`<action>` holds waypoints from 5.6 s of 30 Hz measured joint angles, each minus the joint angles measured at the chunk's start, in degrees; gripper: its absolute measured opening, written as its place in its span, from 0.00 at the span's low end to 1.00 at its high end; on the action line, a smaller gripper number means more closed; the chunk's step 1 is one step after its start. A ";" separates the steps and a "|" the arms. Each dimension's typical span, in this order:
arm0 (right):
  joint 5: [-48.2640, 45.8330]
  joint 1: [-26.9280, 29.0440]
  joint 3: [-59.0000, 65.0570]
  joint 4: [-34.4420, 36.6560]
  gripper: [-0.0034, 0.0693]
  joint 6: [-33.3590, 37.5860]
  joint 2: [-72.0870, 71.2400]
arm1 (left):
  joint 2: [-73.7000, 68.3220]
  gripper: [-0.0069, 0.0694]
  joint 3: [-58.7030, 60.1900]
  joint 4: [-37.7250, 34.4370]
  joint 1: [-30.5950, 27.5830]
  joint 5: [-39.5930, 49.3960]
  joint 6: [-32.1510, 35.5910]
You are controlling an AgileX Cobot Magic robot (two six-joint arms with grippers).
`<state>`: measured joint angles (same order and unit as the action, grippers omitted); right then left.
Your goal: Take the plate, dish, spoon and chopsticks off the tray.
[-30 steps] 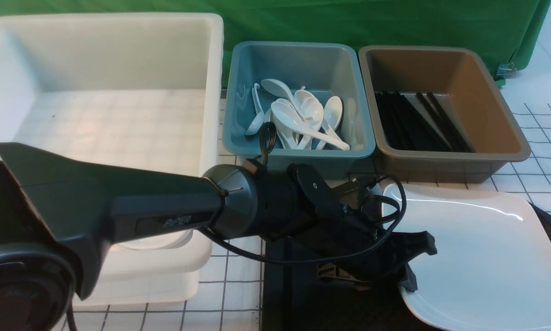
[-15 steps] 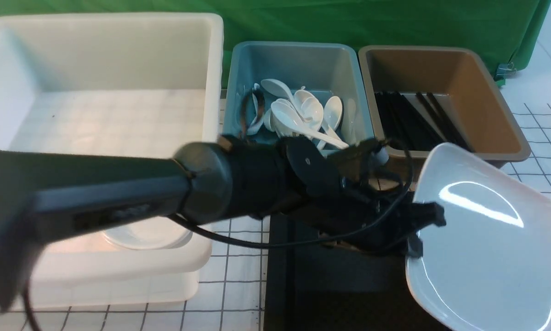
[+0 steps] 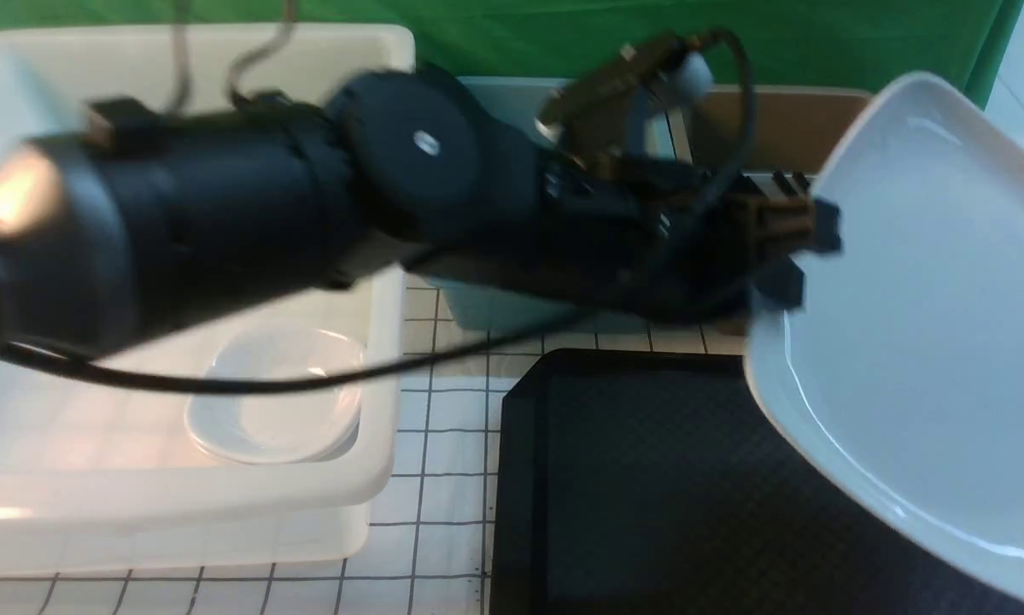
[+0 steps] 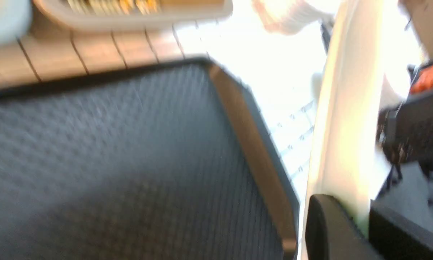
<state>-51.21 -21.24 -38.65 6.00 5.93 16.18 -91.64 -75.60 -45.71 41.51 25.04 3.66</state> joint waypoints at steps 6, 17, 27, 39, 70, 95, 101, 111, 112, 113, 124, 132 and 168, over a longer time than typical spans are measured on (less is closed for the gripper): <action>0.00 0.00 0.00 0.00 0.08 0.06 0.00 | 8.70 0.12 0.00 0.84 -14.91 4.38 -0.06; 0.00 0.00 0.00 0.00 0.09 0.18 0.00 | 17.21 0.12 0.00 1.34 -54.31 18.61 0.95; -0.05 0.00 0.00 0.00 0.10 0.18 0.00 | 12.38 0.12 0.00 2.52 -74.25 23.27 4.99; -0.05 0.00 0.00 0.00 0.10 0.18 0.00 | -0.66 0.12 0.00 6.38 -74.74 21.14 9.70; 0.05 0.00 0.00 0.00 0.12 0.18 0.00 | -12.07 0.10 -0.17 9.19 -74.74 18.96 24.05; 0.55 0.00 0.00 0.00 0.12 0.18 0.00 | -11.64 0.70 -2.58 16.74 -72.18 17.60 23.95; 0.75 0.00 0.00 0.00 0.12 0.18 0.00 | -9.87 0.68 -5.82 17.42 -72.24 21.56 21.92; 1.09 0.00 0.00 0.00 0.12 0.18 0.00 | -9.64 0.10 -7.54 17.72 -63.83 36.20 20.09; 1.09 0.00 0.00 0.00 0.12 0.13 0.00 | -9.64 0.09 -7.54 18.73 -62.37 38.02 19.24; 1.09 0.00 0.00 0.00 0.12 0.08 0.00 | -9.64 0.09 -7.54 20.76 -60.08 39.52 17.32; 1.10 0.00 0.00 0.00 0.10 0.03 0.00 | -9.64 0.08 -0.15 42.29 -41.93 34.65 -2.38; 1.10 0.00 0.00 0.00 0.05 0.03 0.00 | -10.04 0.08 5.54 48.25 -39.53 24.91 -8.86; 1.10 0.00 0.00 0.00 0.06 0.02 0.00 | 0.58 0.09 5.68 41.04 -39.59 34.01 2.06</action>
<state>-50.10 -21.24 -38.65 6.00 5.94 16.18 -91.06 -69.92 -4.67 1.91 59.04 5.72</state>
